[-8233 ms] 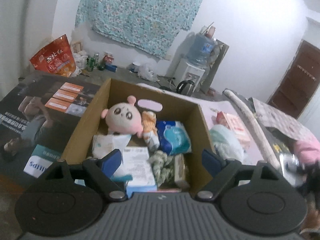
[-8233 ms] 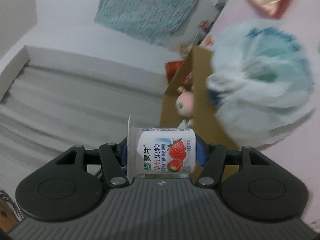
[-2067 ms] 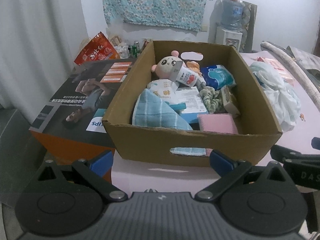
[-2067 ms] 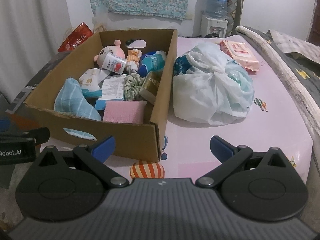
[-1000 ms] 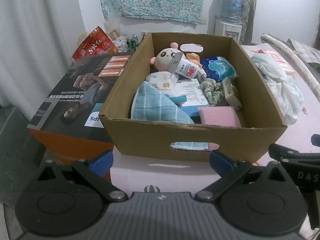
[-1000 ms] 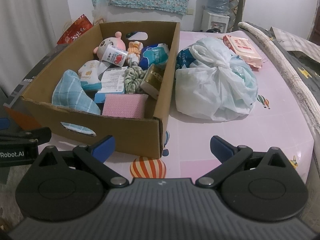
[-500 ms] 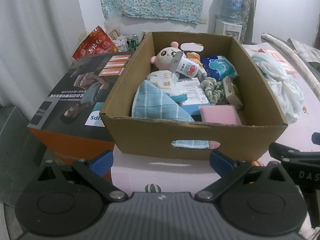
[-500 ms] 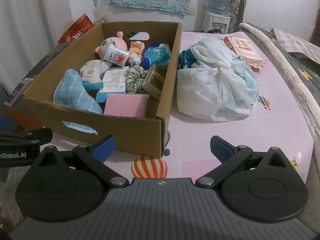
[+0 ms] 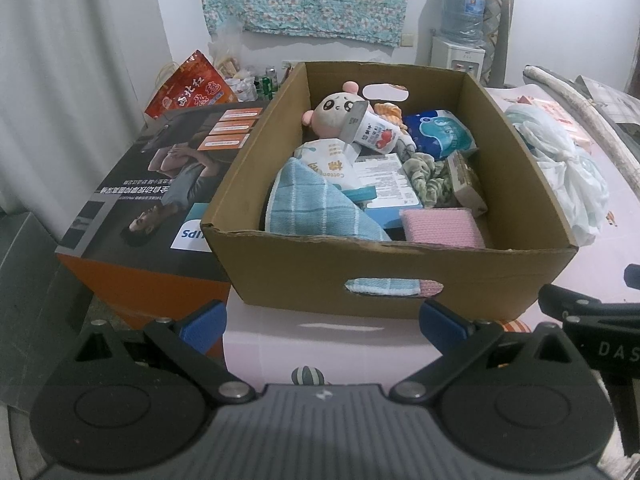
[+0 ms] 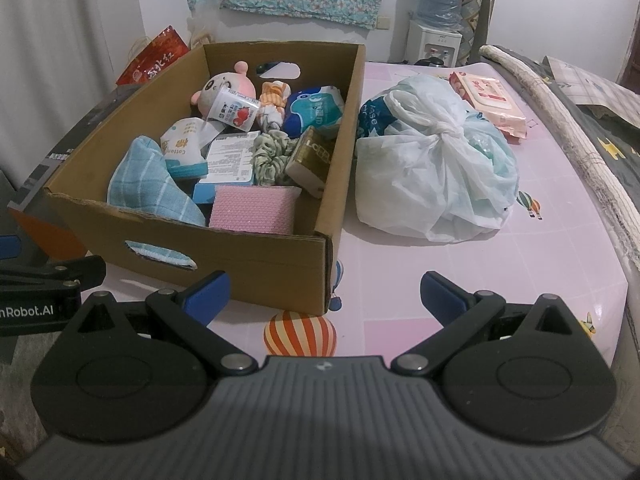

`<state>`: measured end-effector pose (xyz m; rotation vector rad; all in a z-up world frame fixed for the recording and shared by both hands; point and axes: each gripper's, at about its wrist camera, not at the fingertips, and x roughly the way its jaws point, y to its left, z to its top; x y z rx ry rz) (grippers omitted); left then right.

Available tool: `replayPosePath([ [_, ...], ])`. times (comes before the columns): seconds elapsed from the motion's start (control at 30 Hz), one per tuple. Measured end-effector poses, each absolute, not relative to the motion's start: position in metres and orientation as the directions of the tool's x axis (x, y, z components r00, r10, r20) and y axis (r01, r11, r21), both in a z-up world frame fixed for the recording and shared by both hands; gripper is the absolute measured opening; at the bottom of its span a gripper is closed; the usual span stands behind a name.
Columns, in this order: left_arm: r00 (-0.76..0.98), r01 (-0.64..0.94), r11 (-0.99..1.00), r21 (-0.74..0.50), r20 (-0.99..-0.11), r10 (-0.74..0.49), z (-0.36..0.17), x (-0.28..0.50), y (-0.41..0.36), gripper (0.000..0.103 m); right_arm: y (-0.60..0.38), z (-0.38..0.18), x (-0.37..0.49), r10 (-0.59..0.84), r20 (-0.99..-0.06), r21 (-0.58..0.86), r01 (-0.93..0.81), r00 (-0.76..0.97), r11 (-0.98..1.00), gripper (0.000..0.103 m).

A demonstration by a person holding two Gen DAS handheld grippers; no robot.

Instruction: Organize soft objects

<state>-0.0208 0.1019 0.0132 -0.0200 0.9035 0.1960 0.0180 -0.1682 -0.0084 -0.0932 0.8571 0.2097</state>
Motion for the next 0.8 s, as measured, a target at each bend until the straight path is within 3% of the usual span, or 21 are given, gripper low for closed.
replayPosePath([
  [0.8,0.603,-0.177,0.982,0.063,-0.782,0.159,0.0105,-0.0223,0.1037,0.103,-0.1656,-0.0089,0.0179,0.144,-0.761,-0.001,-0.223,0.633,0.975,0.102],
])
